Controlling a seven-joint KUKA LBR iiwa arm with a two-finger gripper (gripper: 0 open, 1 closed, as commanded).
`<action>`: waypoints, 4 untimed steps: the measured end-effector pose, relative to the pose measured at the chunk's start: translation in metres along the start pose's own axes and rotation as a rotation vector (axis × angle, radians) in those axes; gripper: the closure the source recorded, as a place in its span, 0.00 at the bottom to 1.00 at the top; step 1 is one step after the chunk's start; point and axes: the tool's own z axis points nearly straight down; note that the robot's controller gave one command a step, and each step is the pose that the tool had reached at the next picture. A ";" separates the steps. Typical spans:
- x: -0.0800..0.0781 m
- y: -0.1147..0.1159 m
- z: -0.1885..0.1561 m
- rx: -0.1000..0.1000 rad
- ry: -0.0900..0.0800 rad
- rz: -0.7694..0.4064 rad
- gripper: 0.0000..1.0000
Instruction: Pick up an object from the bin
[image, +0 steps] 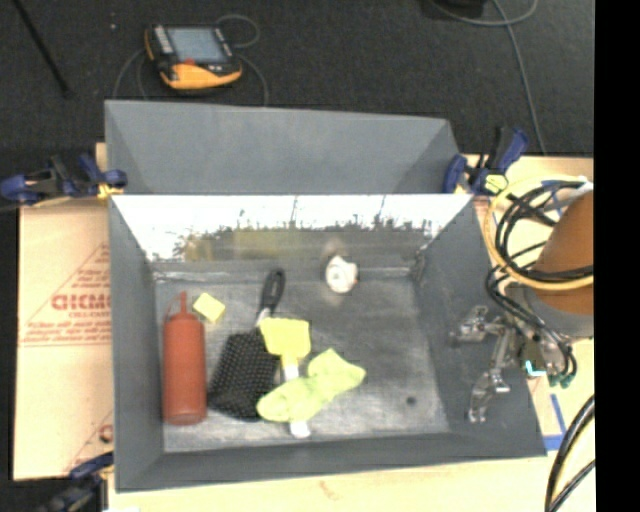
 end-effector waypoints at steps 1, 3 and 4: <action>-0.002 0.001 -0.004 0.002 -0.008 -0.003 0.00; -0.014 0.091 0.083 0.001 -0.004 -0.101 0.00; -0.032 0.163 0.073 0.001 -0.009 -0.288 0.00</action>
Offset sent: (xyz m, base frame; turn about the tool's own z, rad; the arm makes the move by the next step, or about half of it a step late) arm 0.0199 0.1022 -0.1179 -0.0374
